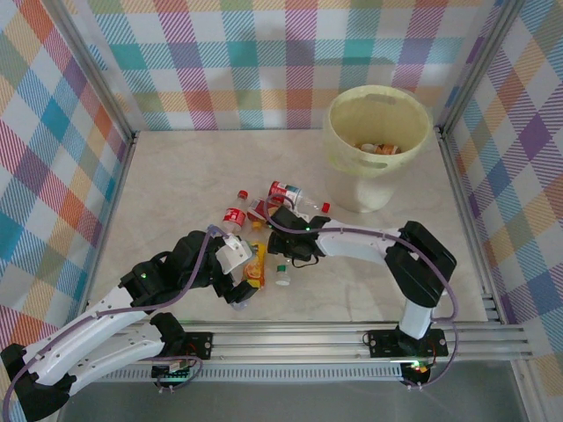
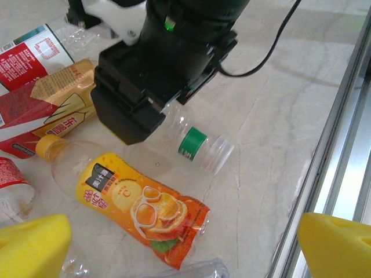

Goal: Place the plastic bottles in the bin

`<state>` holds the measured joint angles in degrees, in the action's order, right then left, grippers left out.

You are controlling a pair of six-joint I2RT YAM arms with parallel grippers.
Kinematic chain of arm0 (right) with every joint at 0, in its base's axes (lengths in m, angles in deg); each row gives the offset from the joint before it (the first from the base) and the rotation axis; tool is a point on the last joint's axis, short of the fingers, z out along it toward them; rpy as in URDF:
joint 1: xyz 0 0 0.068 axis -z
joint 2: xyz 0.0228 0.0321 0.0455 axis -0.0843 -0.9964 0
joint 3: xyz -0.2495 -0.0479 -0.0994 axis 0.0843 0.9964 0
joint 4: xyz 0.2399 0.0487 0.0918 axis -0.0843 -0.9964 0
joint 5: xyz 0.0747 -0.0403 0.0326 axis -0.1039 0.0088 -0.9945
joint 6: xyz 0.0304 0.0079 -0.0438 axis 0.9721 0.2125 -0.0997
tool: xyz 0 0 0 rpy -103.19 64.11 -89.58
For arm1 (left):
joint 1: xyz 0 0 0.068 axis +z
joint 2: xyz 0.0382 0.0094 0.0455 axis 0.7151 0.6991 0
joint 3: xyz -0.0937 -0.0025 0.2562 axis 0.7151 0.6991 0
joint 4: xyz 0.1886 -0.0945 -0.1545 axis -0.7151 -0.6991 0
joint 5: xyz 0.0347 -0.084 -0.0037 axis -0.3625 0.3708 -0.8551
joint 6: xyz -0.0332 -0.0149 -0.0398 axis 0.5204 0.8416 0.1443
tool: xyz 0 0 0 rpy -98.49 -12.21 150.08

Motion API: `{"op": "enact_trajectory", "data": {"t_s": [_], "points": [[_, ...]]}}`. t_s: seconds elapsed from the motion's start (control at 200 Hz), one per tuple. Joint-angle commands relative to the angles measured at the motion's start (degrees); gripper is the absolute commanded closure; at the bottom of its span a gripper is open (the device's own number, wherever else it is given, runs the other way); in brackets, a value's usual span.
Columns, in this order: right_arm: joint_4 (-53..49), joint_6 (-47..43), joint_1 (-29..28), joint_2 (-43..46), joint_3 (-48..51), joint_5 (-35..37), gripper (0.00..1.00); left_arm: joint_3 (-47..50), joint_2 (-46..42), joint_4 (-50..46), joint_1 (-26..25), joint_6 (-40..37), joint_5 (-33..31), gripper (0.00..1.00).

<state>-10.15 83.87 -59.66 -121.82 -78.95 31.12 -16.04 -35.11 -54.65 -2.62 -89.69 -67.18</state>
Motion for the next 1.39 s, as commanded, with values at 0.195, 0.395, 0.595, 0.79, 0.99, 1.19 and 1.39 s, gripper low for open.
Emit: {"op": "enact_trajectory", "data": {"t_s": [0.195,0.395,0.595,0.79,0.99,1.19,1.39], "points": [[-6.78,-7.82,-0.28,11.72,4.88,6.92,0.38,-3.69,2.38,6.23,-0.52,3.15,5.11,0.00],[-11.60,-13.82,-0.14,19.64,5.15,10.61,0.39,-8.64,9.28,12.39,-0.60,3.65,10.55,0.00],[-18.06,-19.84,0.12,26.37,0.75,14.28,0.39,-11.11,15.28,25.20,-0.51,6.40,13.29,0.00],[-23.71,-24.68,1.37,29.63,-6.74,16.98,0.39,-11.14,20.53,38.89,-0.52,10.83,15.67,0.00],[-25.84,-31.09,3.90,30.64,-15.15,18.56,0.39,-7.97,22.22,49.83,-0.26,15.43,16.81,0.00],[-27.26,-37.39,8.78,27.66,-25.58,19.69,0.39,-5.39,20.58,50.95,-0.05,16.31,17.60,0.00],[-25.44,-41.35,15.87,24.24,-34.98,17.68,0.39,-4.82,19.32,48.82,-0.11,14.96,16.13,0.00]]}}
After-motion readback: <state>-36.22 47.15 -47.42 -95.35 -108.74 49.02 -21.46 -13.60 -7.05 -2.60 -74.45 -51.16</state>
